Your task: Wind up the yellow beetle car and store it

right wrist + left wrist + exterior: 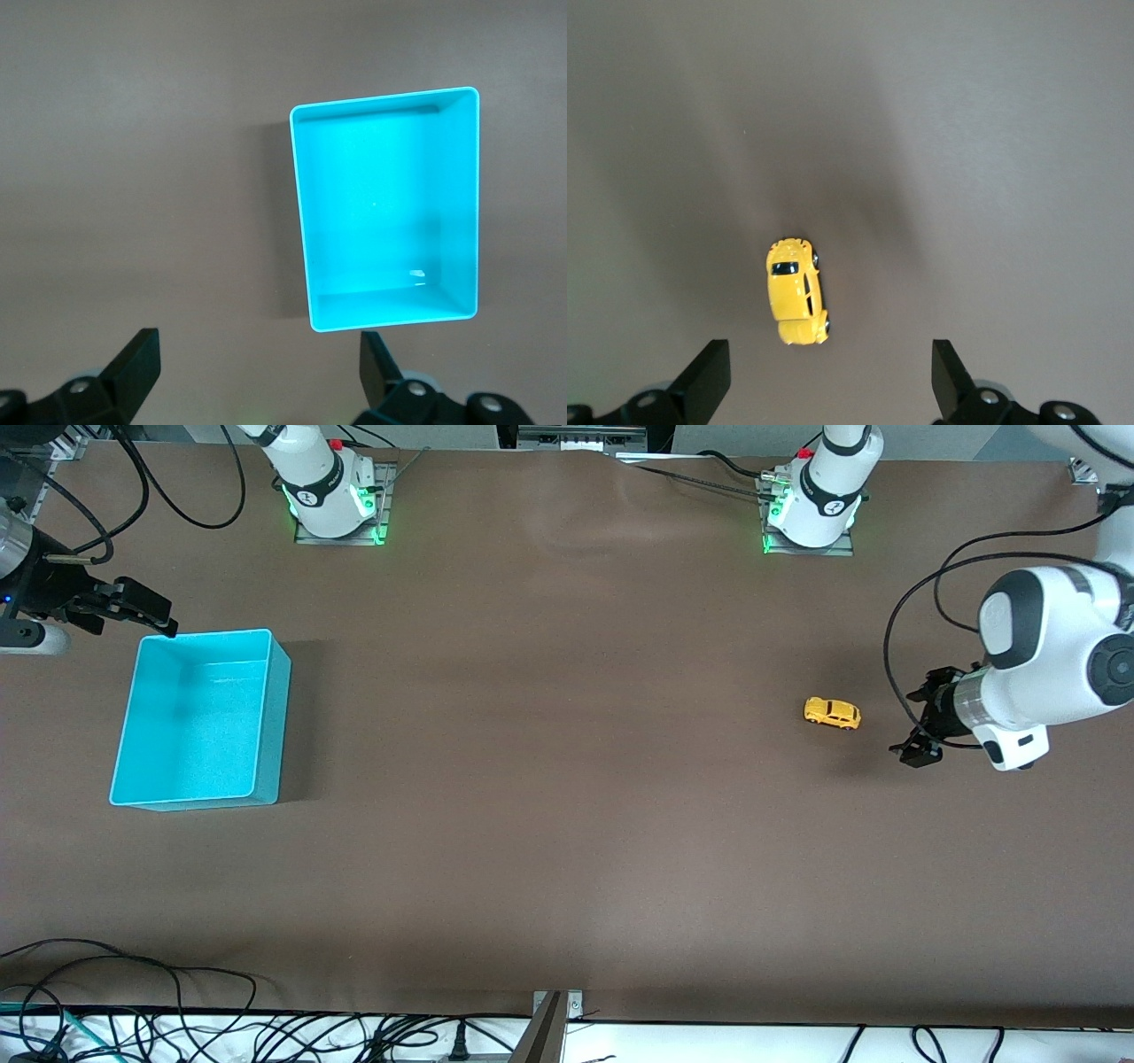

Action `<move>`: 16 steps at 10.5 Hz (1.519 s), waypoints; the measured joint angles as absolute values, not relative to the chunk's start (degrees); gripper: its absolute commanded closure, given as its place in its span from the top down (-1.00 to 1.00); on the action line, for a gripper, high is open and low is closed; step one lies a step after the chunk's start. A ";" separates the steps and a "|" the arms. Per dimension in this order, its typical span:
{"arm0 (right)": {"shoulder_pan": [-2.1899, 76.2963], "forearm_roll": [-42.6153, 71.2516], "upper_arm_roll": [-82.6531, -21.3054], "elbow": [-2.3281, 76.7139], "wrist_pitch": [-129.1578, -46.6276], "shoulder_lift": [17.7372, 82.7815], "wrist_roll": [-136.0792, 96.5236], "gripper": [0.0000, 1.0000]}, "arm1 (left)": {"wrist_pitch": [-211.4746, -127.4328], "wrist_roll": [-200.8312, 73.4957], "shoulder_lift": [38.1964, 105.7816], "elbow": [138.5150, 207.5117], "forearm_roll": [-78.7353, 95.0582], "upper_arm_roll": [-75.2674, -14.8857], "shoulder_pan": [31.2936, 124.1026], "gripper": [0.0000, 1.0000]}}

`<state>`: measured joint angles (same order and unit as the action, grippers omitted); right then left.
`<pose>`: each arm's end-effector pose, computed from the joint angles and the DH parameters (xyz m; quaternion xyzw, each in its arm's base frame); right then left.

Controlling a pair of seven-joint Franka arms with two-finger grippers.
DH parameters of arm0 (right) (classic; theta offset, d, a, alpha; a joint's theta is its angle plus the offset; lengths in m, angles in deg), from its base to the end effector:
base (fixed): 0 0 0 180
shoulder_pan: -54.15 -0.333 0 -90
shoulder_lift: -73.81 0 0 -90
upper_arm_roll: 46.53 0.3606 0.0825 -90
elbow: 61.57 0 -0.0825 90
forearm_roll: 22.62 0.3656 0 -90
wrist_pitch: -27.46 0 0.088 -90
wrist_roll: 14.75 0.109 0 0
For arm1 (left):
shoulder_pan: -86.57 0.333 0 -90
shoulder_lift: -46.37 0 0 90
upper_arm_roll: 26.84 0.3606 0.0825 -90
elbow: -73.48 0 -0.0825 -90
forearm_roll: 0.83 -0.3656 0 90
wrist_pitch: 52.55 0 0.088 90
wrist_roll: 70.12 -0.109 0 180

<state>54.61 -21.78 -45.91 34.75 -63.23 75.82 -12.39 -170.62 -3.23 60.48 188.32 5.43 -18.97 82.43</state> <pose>0.5215 0.0032 0.6367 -0.9993 0.0195 0.0317 0.0064 0.5695 0.0274 0.3746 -0.7947 -0.5992 0.0944 0.0242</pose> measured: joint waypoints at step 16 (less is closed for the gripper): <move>54.46 -21.78 -45.98 34.76 -63.89 75.18 -12.43 1.00 | -196.33 11.59 62.39 209.95 4.87 -22.51 81.80 0.84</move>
<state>54.46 -21.78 -45.98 34.76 -63.89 75.18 -12.43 -196.33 11.59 62.39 209.95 4.87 -22.51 81.80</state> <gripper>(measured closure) 0.000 0.062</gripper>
